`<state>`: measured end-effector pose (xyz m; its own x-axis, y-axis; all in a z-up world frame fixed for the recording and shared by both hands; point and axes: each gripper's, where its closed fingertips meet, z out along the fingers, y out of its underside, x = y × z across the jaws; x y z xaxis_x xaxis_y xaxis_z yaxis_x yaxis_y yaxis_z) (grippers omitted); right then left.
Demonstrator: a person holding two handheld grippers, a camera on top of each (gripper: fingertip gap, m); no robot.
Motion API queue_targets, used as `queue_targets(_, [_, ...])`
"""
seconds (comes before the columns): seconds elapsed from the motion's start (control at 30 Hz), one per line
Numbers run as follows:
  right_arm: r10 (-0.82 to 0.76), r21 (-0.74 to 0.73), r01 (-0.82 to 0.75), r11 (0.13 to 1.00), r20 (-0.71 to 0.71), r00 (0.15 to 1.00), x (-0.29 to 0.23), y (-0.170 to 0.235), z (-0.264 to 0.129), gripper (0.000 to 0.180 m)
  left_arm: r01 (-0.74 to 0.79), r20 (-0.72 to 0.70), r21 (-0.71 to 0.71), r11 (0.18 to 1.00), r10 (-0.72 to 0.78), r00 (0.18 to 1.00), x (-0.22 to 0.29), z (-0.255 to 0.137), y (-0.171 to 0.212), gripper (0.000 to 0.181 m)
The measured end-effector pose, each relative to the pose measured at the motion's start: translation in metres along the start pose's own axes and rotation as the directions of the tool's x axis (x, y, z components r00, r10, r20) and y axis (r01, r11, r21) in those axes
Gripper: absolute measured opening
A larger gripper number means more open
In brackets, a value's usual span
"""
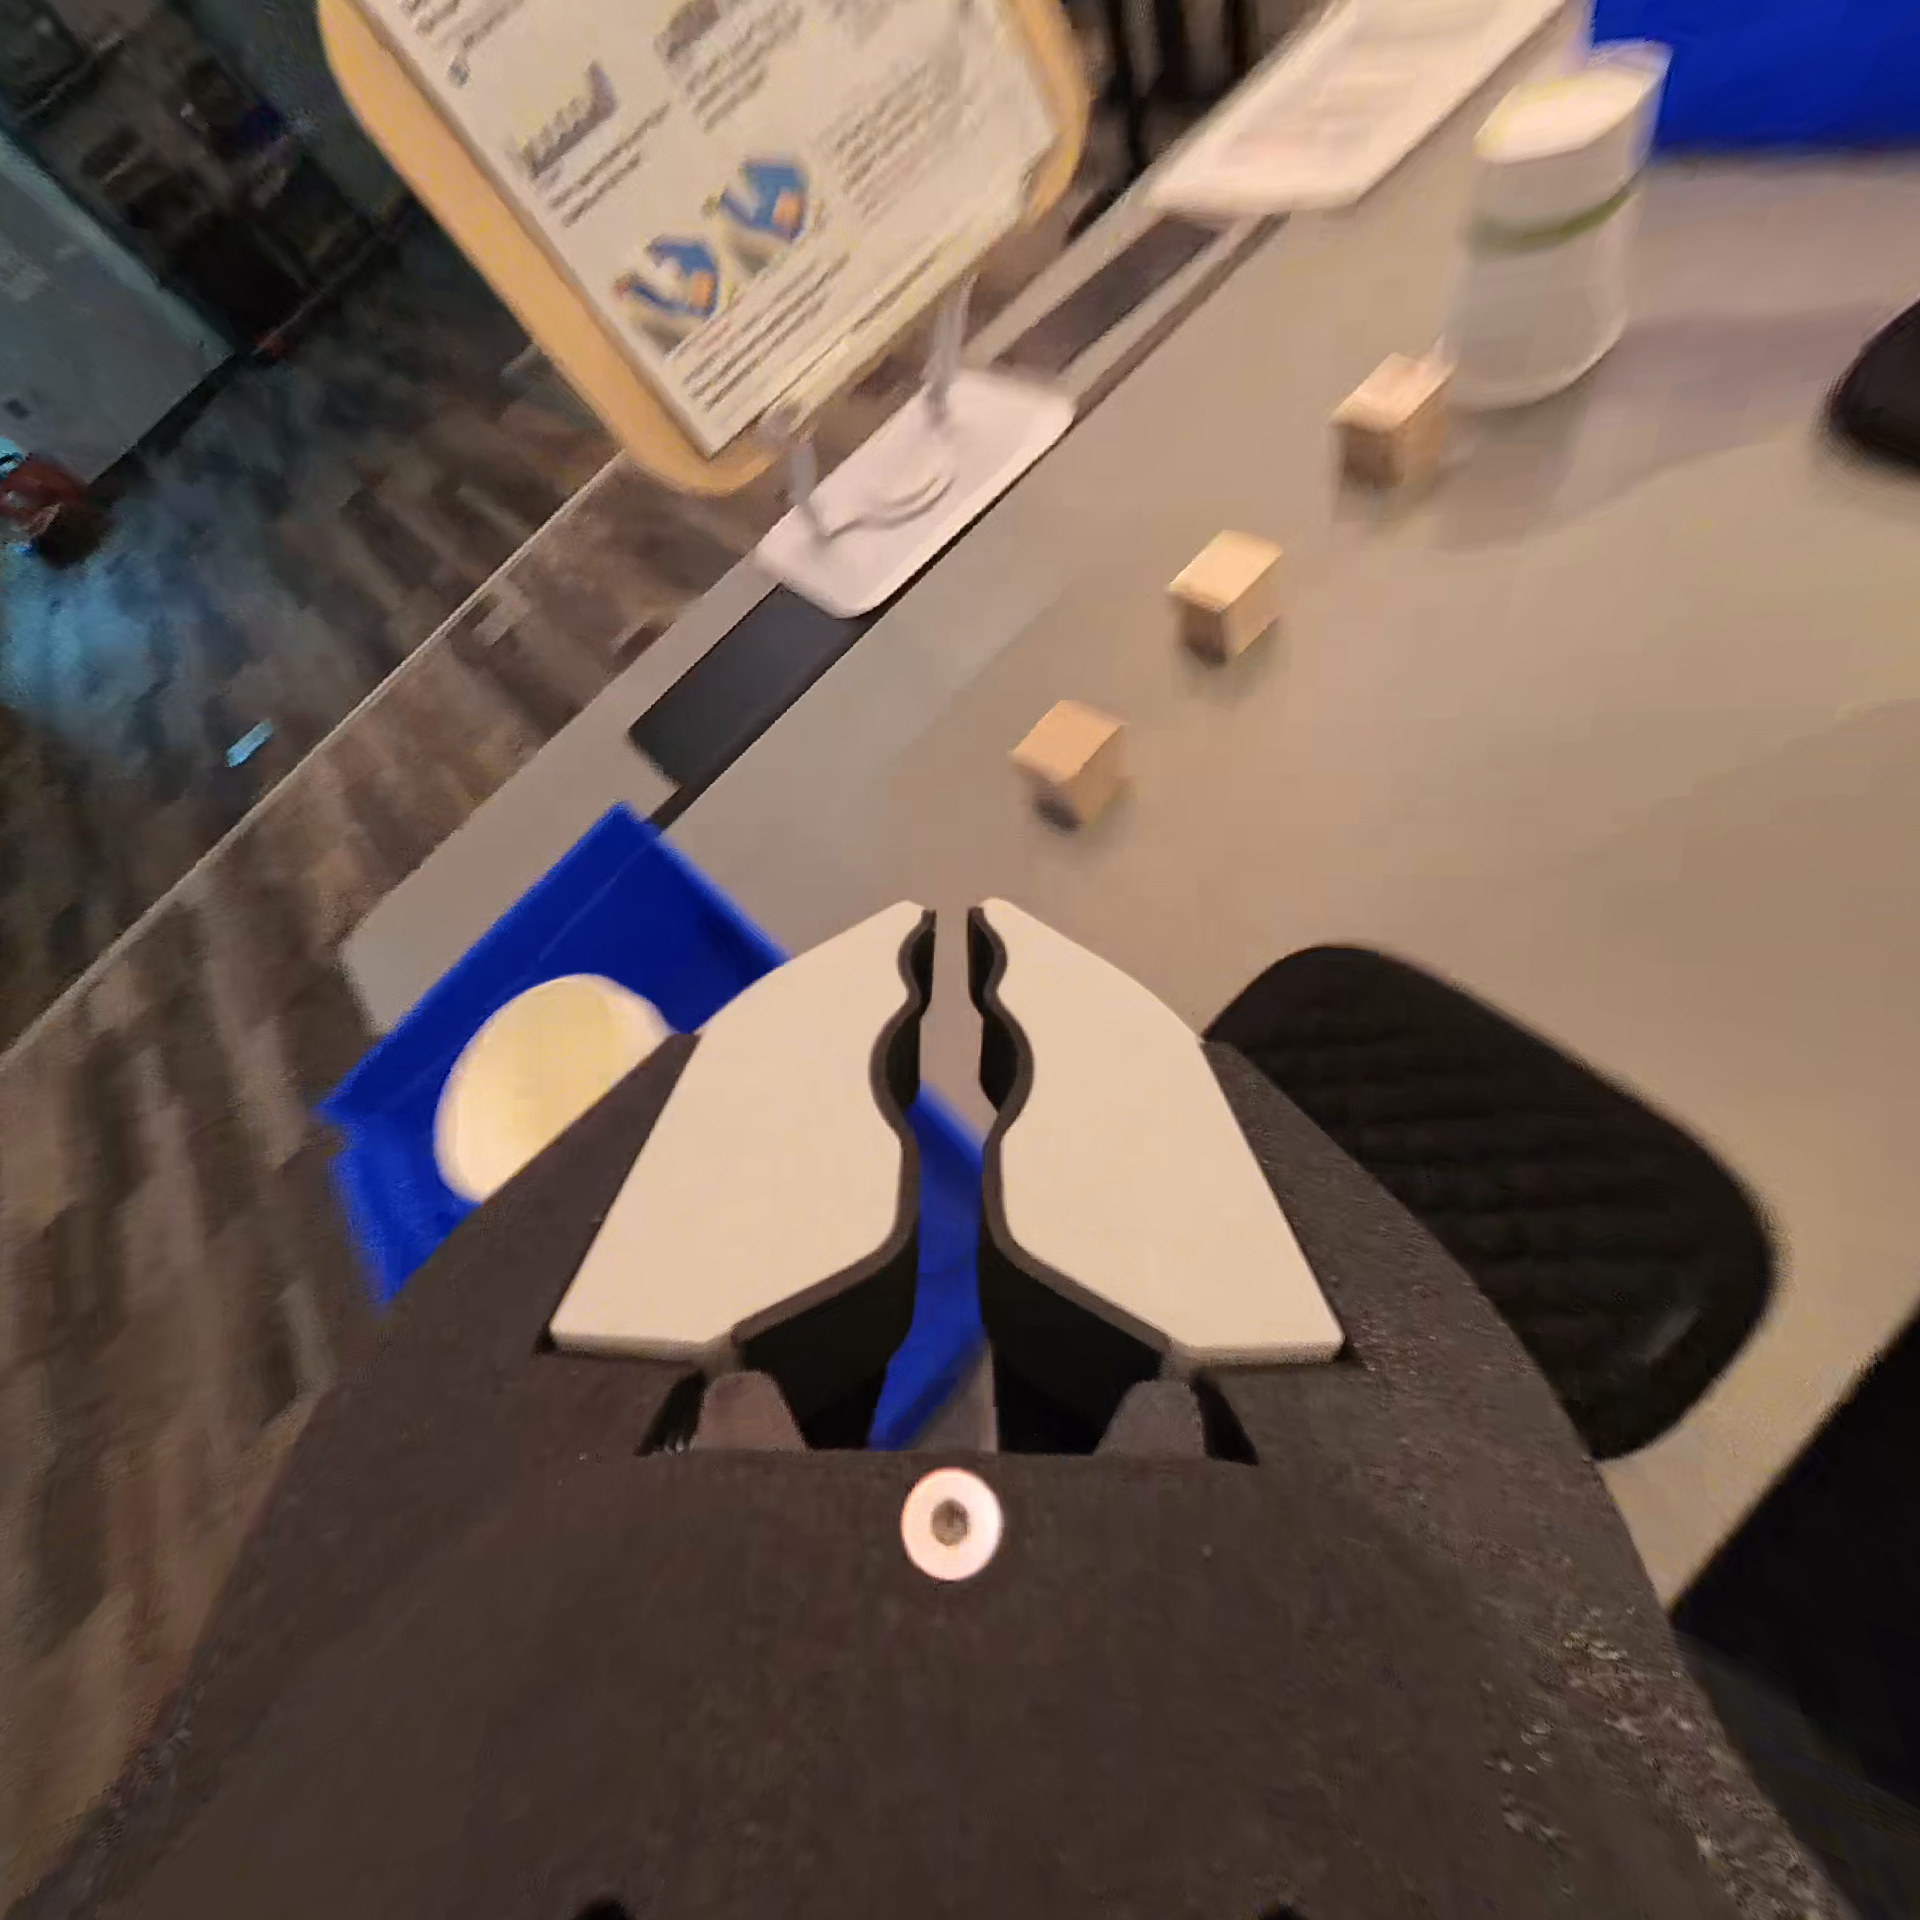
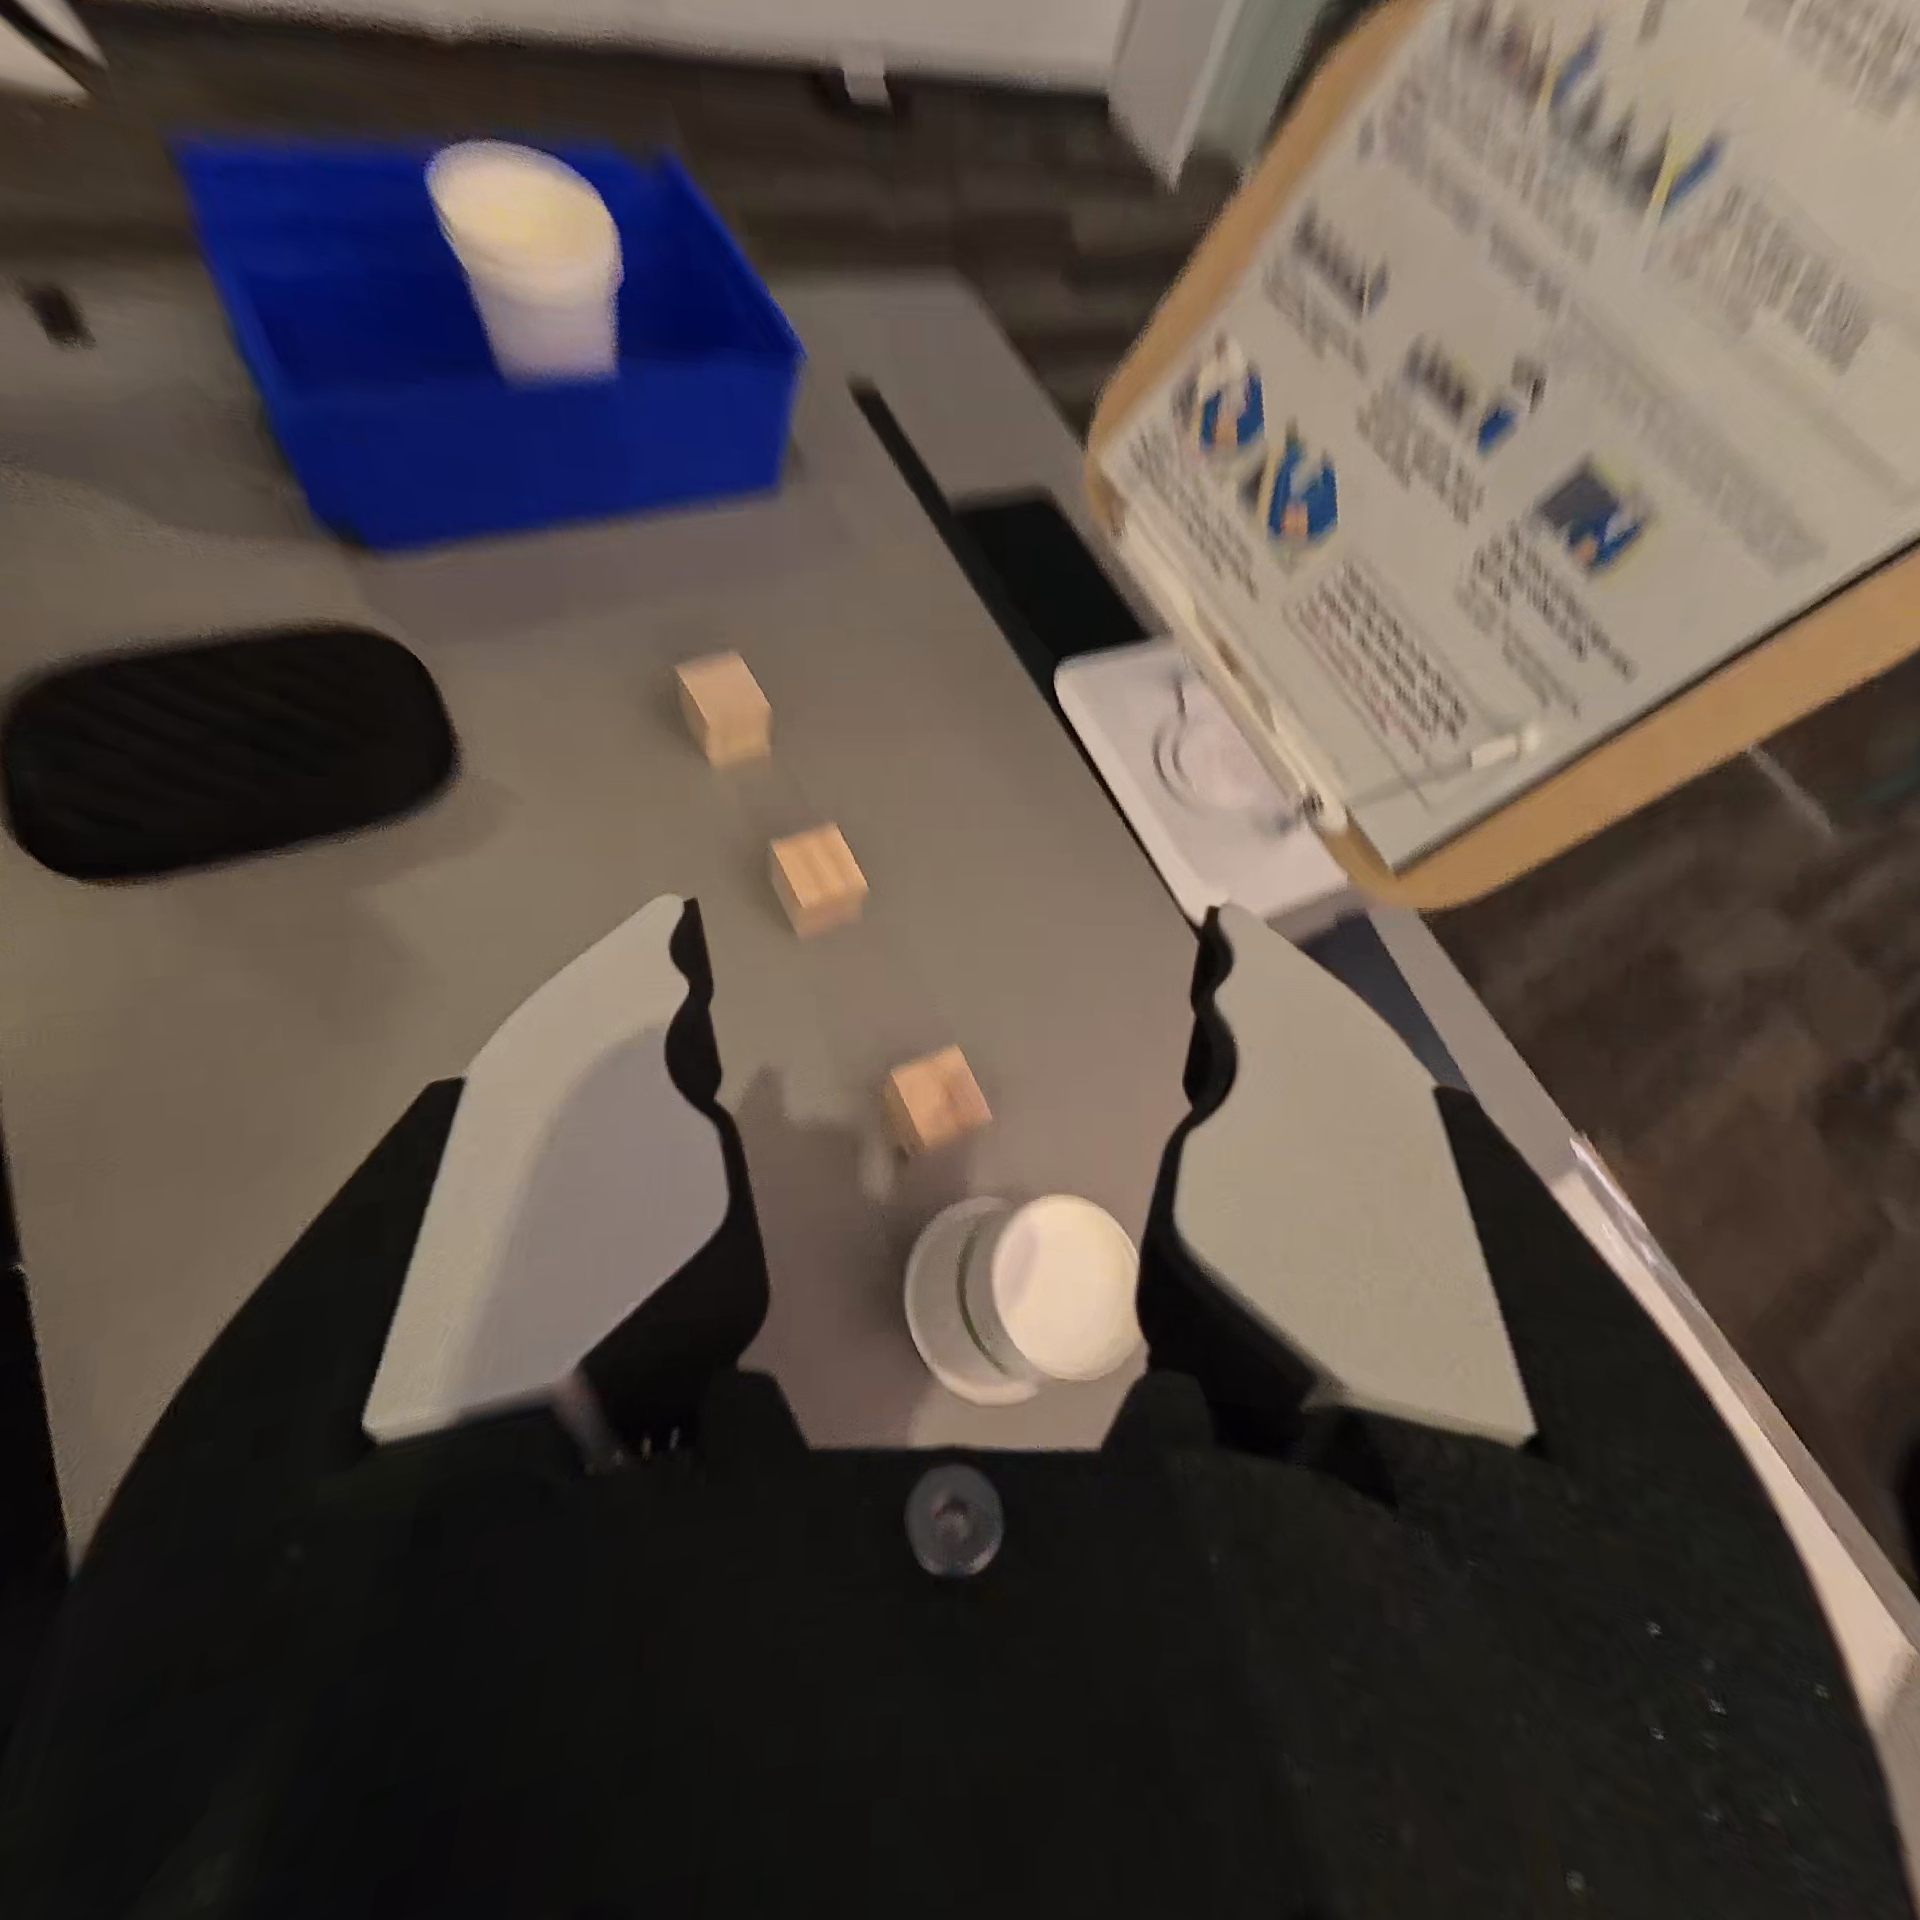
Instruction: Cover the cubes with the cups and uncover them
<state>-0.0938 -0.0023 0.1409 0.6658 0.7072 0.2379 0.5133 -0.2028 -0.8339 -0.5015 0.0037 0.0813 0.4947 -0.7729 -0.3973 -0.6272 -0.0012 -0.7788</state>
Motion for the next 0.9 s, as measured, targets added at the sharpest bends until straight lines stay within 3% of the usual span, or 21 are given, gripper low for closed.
queue_targets(0.17, [0.004,0.295,-0.044,0.955,0.135,0.991,-0.047,-0.013,-0.018,0.071,-0.275,-0.04,-0.342,0.899,0.279,0.96,-0.057,0.024,0.037,0.014])
queue_targets(0.4, [0.036,0.289,-0.092,0.953,0.191,0.981,-0.049,0.002,-0.009,0.067,-0.21,-0.15,-0.631,0.747,0.148,0.978,-0.097,0.075,0.096,0.009])
queue_targets(0.57, [0.098,0.231,-0.13,0.964,0.145,0.985,-0.033,0.024,-0.008,0.066,-0.182,-0.182,-0.728,0.661,0.071,0.981,-0.105,0.092,0.128,0.007])
queue_targets(0.9, [0.118,0.255,-0.165,0.953,0.189,0.975,-0.029,0.029,-0.015,0.064,-0.149,-0.198,-0.747,0.648,-0.002,0.98,-0.105,0.098,0.138,0.004])
